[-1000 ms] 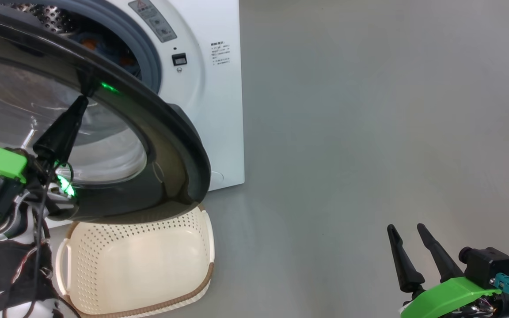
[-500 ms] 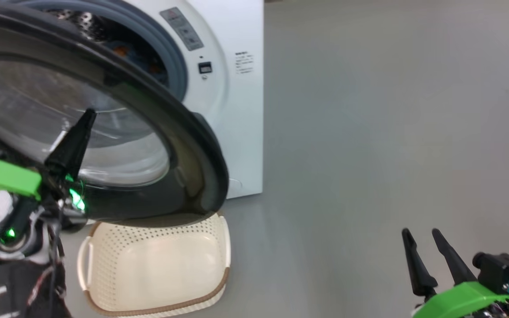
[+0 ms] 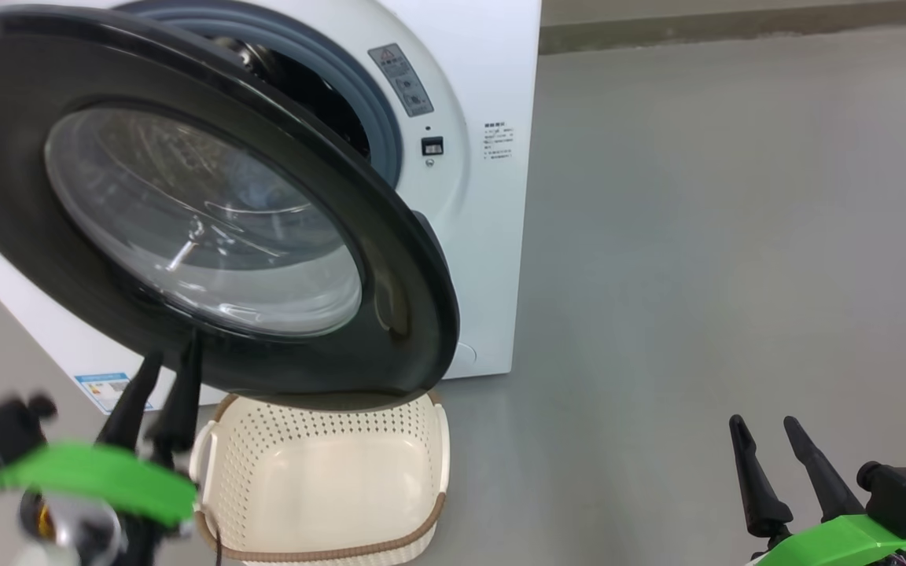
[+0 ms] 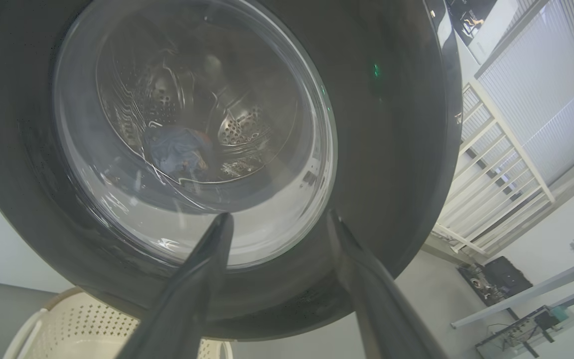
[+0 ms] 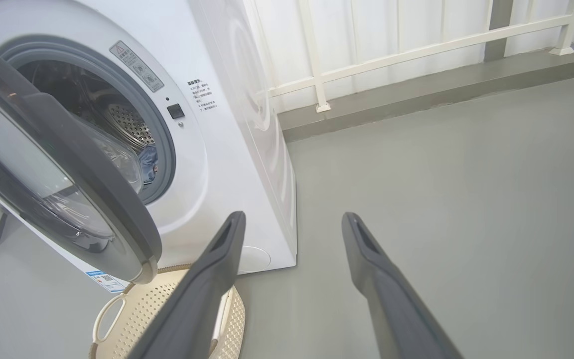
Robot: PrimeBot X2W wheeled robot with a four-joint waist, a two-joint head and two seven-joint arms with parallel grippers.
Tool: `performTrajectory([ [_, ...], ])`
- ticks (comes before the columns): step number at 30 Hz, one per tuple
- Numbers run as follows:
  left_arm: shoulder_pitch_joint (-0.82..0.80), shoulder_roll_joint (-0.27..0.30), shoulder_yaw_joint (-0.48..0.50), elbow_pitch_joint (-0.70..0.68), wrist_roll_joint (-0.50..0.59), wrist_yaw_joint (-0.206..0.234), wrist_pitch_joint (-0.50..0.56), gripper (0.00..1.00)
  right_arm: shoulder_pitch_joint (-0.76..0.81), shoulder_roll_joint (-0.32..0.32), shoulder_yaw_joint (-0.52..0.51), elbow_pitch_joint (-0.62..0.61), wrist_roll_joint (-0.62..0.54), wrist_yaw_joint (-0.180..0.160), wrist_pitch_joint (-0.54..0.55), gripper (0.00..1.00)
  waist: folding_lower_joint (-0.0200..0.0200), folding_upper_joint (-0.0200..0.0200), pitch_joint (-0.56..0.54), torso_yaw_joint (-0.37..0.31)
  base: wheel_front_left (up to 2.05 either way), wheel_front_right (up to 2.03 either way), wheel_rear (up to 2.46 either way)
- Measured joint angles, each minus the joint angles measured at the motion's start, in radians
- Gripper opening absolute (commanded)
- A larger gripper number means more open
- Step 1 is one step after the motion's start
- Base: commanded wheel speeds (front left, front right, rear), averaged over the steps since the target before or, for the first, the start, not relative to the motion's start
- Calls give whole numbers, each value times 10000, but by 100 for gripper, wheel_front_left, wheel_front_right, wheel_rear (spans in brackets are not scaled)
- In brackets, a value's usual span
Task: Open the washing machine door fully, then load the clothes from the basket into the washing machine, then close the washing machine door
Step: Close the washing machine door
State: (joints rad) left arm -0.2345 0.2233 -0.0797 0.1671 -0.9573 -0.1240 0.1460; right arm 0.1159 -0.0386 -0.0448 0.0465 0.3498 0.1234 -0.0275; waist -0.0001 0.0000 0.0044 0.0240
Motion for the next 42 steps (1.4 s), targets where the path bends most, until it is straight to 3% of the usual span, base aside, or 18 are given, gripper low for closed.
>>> performTrajectory([
  [5, 1032, 127, -564, 17, 2372, 169, -2222, 100, 86, -2, -56, -176, -73, 0, 42, 100, 0, 0, -148, 108, 0, 0, 0],
  [13, 2047, 230, -1097, 86, 4343, 974, -3609, 100, 254, 4, -98, -403, -153, 0, 215, 100, 0, 0, -308, 121, 0, 0, 0],
  [26, 2829, 274, -1262, -332, 5024, 1335, -3852, 100, 523, 6, -263, -673, -347, 0, 364, 100, 0, 0, -311, 144, 0, 0, 0],
  [42, 2825, 236, -1266, -410, 5204, 1335, -3939, 100, 523, 8, -263, -732, -349, 0, 439, 100, 1, 0, -187, 209, 0, 0, 0],
])
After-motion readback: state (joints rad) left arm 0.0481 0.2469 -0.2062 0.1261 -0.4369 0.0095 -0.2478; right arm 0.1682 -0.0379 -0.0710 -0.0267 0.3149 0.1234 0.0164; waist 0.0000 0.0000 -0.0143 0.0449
